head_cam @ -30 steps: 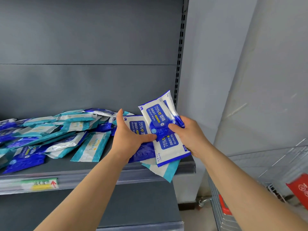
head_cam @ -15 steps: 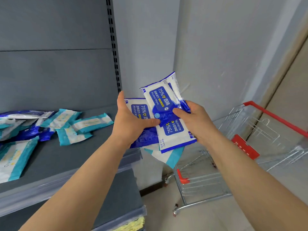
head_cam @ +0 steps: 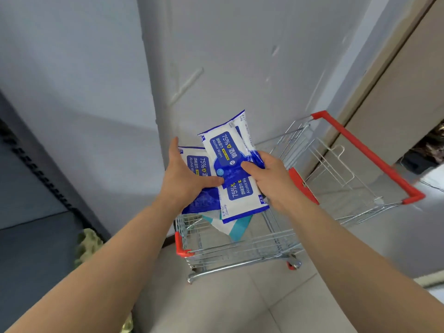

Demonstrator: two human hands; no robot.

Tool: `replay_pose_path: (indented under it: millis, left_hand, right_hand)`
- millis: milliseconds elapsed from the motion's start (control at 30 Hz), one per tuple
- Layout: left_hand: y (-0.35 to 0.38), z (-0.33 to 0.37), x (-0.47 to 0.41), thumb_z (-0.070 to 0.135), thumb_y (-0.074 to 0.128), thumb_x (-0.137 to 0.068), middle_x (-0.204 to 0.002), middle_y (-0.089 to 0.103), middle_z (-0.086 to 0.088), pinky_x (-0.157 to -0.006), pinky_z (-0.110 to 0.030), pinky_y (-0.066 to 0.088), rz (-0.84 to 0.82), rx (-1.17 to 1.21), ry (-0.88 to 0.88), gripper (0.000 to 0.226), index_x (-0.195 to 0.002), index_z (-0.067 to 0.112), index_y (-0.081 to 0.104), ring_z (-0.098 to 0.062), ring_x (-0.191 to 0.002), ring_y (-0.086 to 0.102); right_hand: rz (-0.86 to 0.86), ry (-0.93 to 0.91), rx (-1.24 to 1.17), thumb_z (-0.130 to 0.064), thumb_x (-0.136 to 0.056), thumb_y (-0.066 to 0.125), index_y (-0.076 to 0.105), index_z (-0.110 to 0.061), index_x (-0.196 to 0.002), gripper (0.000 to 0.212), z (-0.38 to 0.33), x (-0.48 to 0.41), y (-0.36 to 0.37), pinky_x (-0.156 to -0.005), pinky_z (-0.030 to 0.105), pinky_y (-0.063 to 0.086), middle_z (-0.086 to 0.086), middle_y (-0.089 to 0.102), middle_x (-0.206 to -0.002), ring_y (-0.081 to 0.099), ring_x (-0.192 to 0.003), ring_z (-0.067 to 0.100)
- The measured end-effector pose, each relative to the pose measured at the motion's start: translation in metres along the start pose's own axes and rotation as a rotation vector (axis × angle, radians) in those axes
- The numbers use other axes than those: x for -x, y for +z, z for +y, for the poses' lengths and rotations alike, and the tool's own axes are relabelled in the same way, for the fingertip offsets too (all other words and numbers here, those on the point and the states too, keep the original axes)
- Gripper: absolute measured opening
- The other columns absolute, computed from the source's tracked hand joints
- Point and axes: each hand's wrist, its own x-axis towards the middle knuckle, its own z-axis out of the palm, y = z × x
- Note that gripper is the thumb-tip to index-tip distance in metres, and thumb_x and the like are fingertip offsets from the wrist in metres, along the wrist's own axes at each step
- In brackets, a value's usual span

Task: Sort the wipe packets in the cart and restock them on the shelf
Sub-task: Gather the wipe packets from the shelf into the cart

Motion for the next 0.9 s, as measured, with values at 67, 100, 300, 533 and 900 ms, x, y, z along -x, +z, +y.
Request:
replay_pose_path:
  millis: [67, 100, 300, 533, 900]
  left_hand:
    - [0.025, -0.025, -0.024, 0.02, 0.09, -0.06, -0.124, 0.055, 0.006, -0.076, -0.026, 0.045, 0.006, -0.018, -0.045, 0.124, -0.149, 0.029, 0.005, -0.01, -0.098, 0.059]
    - [0.036, -0.038, -0.036, 0.02, 0.091, -0.059, -0.126, 0.054, 0.006, -0.078, -0.028, 0.045, 0.011, -0.034, -0.067, 0.126, -0.15, 0.029, 0.004, -0.01, -0.099, 0.057]
    - [0.083, -0.132, -0.114, 0.028, 0.095, -0.047, -0.122, 0.053, 0.008, -0.088, -0.037, 0.052, 0.011, -0.103, -0.219, 0.125, -0.144, 0.03, 0.016, -0.013, -0.103, 0.06]
    - [0.122, -0.249, -0.186, 0.027, 0.095, -0.047, -0.108, 0.06, 0.0, -0.077, -0.034, 0.052, 0.0, -0.193, -0.447, 0.103, -0.128, 0.02, 0.031, -0.015, -0.091, 0.063]
    - [0.167, -0.411, -0.245, 0.023, 0.09, -0.059, -0.103, 0.059, 0.001, -0.078, -0.037, 0.05, -0.007, -0.356, -0.638, 0.081, -0.117, 0.02, 0.034, -0.019, -0.093, 0.06]
  right_hand:
    - [-0.014, 0.059, 0.015, -0.028, -0.09, 0.064, 0.055, -0.021, -0.111, 0.024, 0.03, -0.031, -0.006, -0.072, 0.037, 0.06, 0.002, 0.071, -0.103, 0.072, -0.082, 0.018]
    - [-0.02, 0.092, 0.017, -0.028, -0.09, 0.064, 0.055, -0.02, -0.112, 0.025, 0.046, -0.047, -0.007, -0.075, 0.041, 0.06, 0.003, 0.071, -0.104, 0.072, -0.083, 0.019]
    - [-0.097, 0.26, 0.071, -0.031, -0.09, 0.063, 0.054, -0.019, -0.118, 0.031, 0.146, -0.136, 0.004, -0.079, 0.046, 0.059, 0.003, 0.07, -0.107, 0.071, -0.087, 0.019]
    - [-0.197, 0.436, 0.055, -0.018, -0.092, 0.059, 0.057, -0.016, -0.116, 0.024, 0.264, -0.218, 0.035, -0.053, 0.024, 0.052, 0.005, 0.07, -0.103, 0.069, -0.076, 0.015]
    - [-0.361, 0.634, 0.184, -0.016, -0.091, 0.059, 0.06, -0.014, -0.112, 0.021, 0.436, -0.301, 0.09, -0.062, 0.028, 0.052, 0.007, 0.069, -0.103, 0.066, -0.077, 0.016]
